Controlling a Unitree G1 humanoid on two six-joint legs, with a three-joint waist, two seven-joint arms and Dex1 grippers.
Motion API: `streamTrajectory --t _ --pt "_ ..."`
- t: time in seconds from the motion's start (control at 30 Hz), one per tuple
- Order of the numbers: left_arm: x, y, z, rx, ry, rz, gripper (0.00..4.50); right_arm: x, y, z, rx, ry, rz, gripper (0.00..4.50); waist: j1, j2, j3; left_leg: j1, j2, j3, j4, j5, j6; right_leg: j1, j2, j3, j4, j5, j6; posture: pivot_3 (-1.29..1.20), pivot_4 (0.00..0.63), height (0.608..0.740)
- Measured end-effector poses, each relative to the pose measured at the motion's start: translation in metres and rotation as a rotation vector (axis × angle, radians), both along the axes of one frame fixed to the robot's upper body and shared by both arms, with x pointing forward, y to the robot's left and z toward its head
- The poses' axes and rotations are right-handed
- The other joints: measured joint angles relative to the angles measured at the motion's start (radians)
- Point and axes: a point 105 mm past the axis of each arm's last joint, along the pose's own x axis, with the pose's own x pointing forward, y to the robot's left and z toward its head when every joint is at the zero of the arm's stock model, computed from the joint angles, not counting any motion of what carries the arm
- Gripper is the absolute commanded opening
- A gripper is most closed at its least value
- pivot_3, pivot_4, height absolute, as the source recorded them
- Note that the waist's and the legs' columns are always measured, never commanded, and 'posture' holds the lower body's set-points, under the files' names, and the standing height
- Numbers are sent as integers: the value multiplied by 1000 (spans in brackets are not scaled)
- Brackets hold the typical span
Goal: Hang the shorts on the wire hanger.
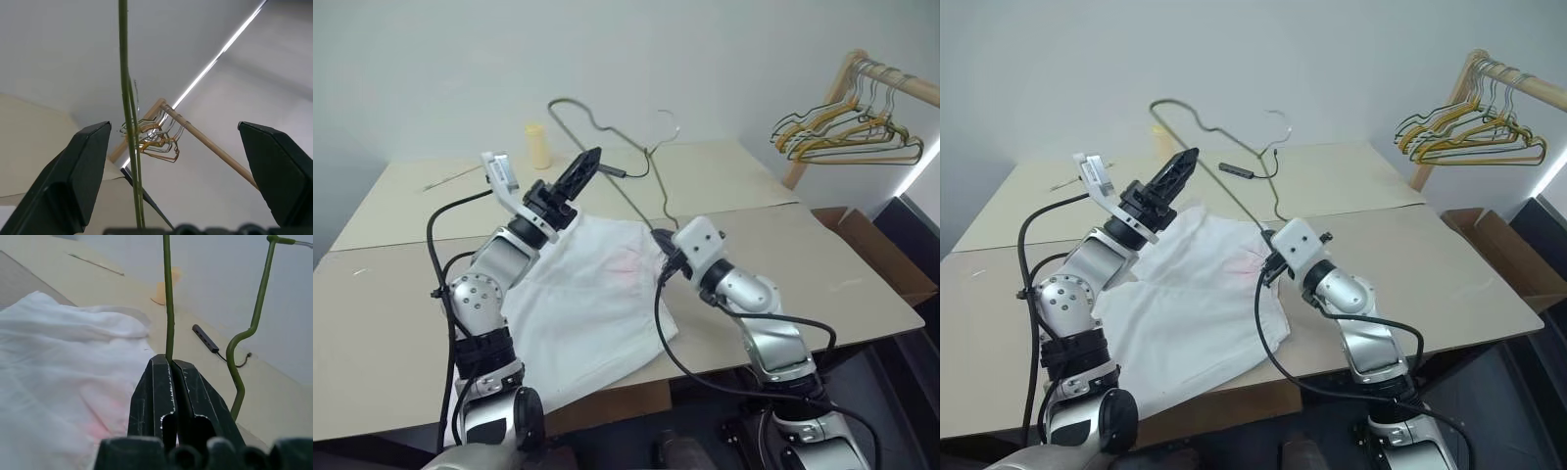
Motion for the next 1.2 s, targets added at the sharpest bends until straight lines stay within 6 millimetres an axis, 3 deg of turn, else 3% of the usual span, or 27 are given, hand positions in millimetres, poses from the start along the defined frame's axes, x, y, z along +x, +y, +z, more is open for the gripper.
streamTrajectory --t 0.07,0.3,0.4,0.5,0.53,0.67,0.83,1.03,1.2 --pt "3 2 -4 9 25 17 3913 -2 2 0 -24 -24 14 0 -2 0 0 0 0 0 0 0 0 1 0 0 -1 0 0 -92 0 740" --pt "9 7 -6 5 44 53 1639 -3 2 1 -73 -74 20 0 -4 0 0 -1 0 0 0 0 0 1 0 0 -3 2 -3 -90 0 740" --pt "10 9 -7 0 52 63 1093 -3 1 -1 -82 -77 15 0 -4 0 0 -1 0 0 0 0 0 1 0 -1 -3 2 -3 -91 0 740" --pt "14 10 -10 -3 75 76 169 -6 2 -1 -97 -103 26 0 -4 0 0 -1 0 0 0 0 0 1 0 -1 -3 2 -3 -94 0 740" --pt "14 10 -11 -8 80 75 44 -6 3 -2 -108 -109 29 0 -4 0 0 -1 0 0 0 0 0 1 0 -1 -3 2 -3 -94 0 740" --pt "17 12 -11 -35 87 85 44 -4 2 -3 -135 -158 6 0 -4 0 0 -1 0 0 0 0 0 1 0 -1 -3 2 -3 -95 0 740" --pt "18 13 -9 38 56 103 0 -6 3 -2 -151 -185 27 1384 -6 0 0 -1 0 0 0 0 0 1 0 -1 -3 2 -3 -92 0 740" --pt "17 15 -3 78 -25 116 0 -11 6 -1 -150 -188 83 3521 -5 0 0 -1 0 0 0 0 0 1 0 -1 -3 2 -3 -87 0 740" --pt "6 26 8 163 -151 64 0 -29 -2 8 15 6 255 3521 -5 -1 1 -1 0 -1 -1 0 0 1 0 -1 -4 2 -3 -81 0 740"
